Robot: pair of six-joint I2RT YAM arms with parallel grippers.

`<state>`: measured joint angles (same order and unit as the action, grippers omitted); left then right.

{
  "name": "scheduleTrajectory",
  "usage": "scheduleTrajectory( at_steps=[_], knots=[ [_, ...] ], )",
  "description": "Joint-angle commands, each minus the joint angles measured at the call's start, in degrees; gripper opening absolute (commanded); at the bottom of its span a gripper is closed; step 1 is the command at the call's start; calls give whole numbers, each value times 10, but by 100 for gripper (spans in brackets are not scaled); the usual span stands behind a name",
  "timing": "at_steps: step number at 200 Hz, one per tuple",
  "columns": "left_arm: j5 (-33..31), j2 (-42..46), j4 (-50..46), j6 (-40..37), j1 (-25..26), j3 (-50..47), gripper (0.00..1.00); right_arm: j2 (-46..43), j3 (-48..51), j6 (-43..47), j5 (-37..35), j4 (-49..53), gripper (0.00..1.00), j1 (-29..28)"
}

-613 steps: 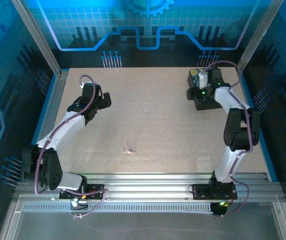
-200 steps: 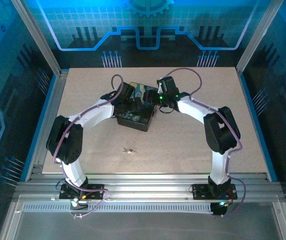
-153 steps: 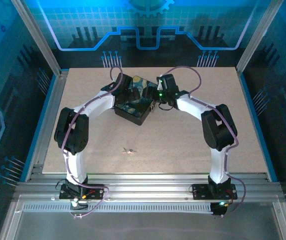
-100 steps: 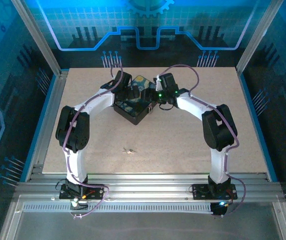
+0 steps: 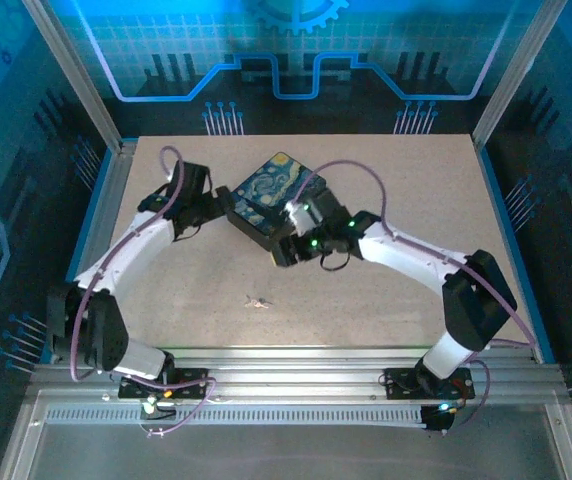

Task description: Unlock the padlock with the key

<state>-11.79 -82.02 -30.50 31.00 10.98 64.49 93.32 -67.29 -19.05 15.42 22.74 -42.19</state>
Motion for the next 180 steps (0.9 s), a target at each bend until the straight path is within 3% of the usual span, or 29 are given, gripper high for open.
scheduleTrajectory(
  at_steps=[1, 17, 38, 96, 132, 180],
  knots=[
    [9, 33, -29, 42, -32, -39, 99, 15, 30, 29, -9, 12, 59, -54],
    [19, 49, -37, 41, -31, -55, 99, 51, 26, 33, -15, 0, 51, -88],
    [46, 64, -39, 57, -29, -77, 99, 102, -9, 45, -63, 3, 50, -133],
    [51, 86, -49, 51, -18, -101, 99, 182, -91, 61, -172, 34, 59, -166],
    [44, 85, -51, 41, -18, -95, 99, 203, -97, 85, -168, 32, 61, -166],
    [34, 70, -58, 35, -18, -85, 99, 229, -85, 101, -129, 3, 52, -166]
  ],
)
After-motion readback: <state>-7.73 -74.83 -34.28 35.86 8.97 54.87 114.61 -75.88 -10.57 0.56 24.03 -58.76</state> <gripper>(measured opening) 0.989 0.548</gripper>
